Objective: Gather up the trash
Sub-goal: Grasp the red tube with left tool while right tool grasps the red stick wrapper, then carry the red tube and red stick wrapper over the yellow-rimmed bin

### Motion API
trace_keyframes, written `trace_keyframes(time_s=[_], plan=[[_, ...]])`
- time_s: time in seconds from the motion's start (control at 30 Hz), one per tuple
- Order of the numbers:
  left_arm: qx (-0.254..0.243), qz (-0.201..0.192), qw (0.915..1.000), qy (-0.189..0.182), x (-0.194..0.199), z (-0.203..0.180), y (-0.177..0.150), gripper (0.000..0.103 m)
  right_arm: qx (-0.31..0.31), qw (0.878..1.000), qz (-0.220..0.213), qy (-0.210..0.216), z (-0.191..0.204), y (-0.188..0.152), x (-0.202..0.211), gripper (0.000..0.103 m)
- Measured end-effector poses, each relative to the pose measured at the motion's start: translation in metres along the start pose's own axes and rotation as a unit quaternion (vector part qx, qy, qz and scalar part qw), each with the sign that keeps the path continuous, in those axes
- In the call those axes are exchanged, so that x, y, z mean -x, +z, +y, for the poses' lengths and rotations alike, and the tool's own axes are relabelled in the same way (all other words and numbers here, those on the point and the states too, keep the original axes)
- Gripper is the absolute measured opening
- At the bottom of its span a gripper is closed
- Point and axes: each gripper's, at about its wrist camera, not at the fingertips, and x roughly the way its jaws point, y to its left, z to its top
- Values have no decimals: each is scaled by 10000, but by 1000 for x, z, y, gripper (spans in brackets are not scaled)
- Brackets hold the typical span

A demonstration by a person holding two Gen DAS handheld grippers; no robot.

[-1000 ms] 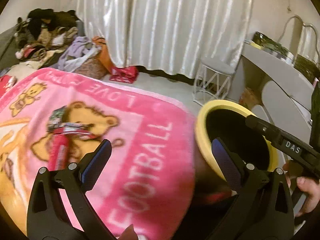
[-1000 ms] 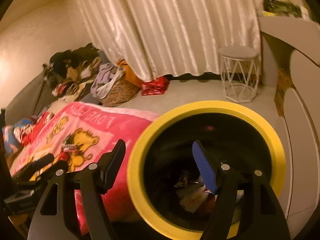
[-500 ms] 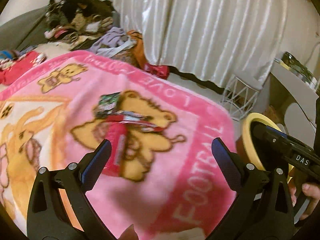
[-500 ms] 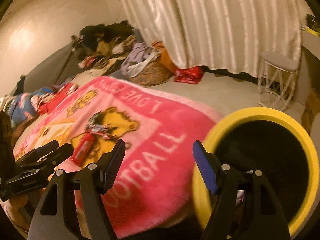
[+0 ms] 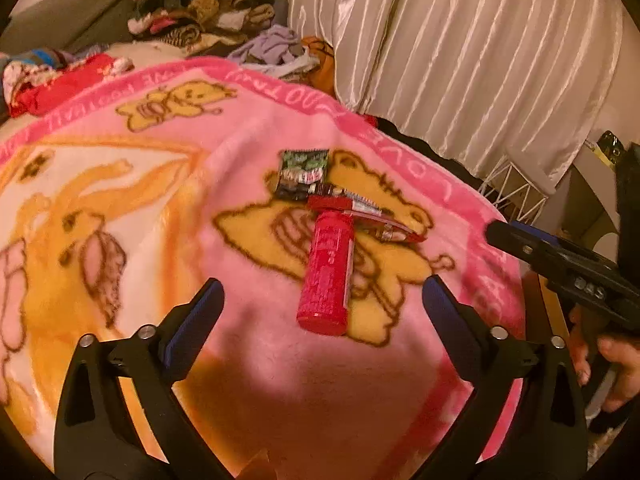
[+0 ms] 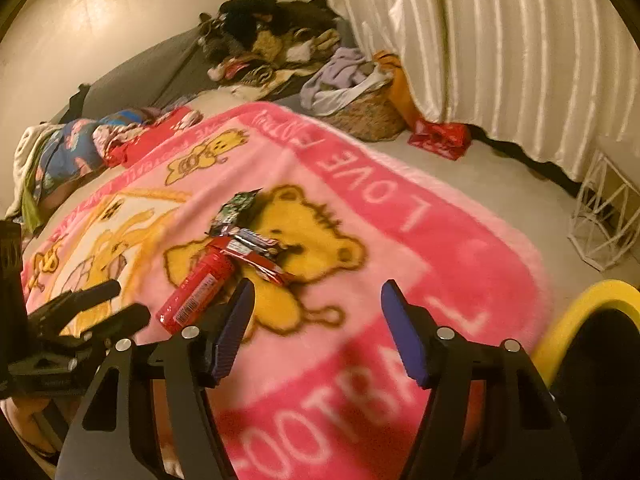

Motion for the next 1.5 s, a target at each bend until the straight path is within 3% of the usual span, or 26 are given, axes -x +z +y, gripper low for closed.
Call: trace_keyframes(time_s=[0.2, 0.43, 0.5, 0.7, 0.87, 1.5], plan=[[275, 295, 9989, -231, -15, 13, -7, 63, 244, 9992, 202, 259, 17, 12, -30, 50], [330, 414, 9978, -406, -23, 15, -11, 51, 426, 9964, 669, 311, 28, 17, -70, 40], [310, 434, 9977, -419, -25, 14, -12, 47, 433, 9951, 820, 334, 30, 15, -80, 28], [283, 498, 9974, -440, -32, 13, -14, 39, 226, 9937, 970, 504, 30, 3, -77, 11], [346, 588, 9963, -517, -39, 14, -14, 28, -4, 9938, 949, 580, 27, -4, -59, 10], [247, 76, 9965, -800, 0, -6, -5, 26, -327, 9986, 222, 342, 23, -31, 21, 10]])
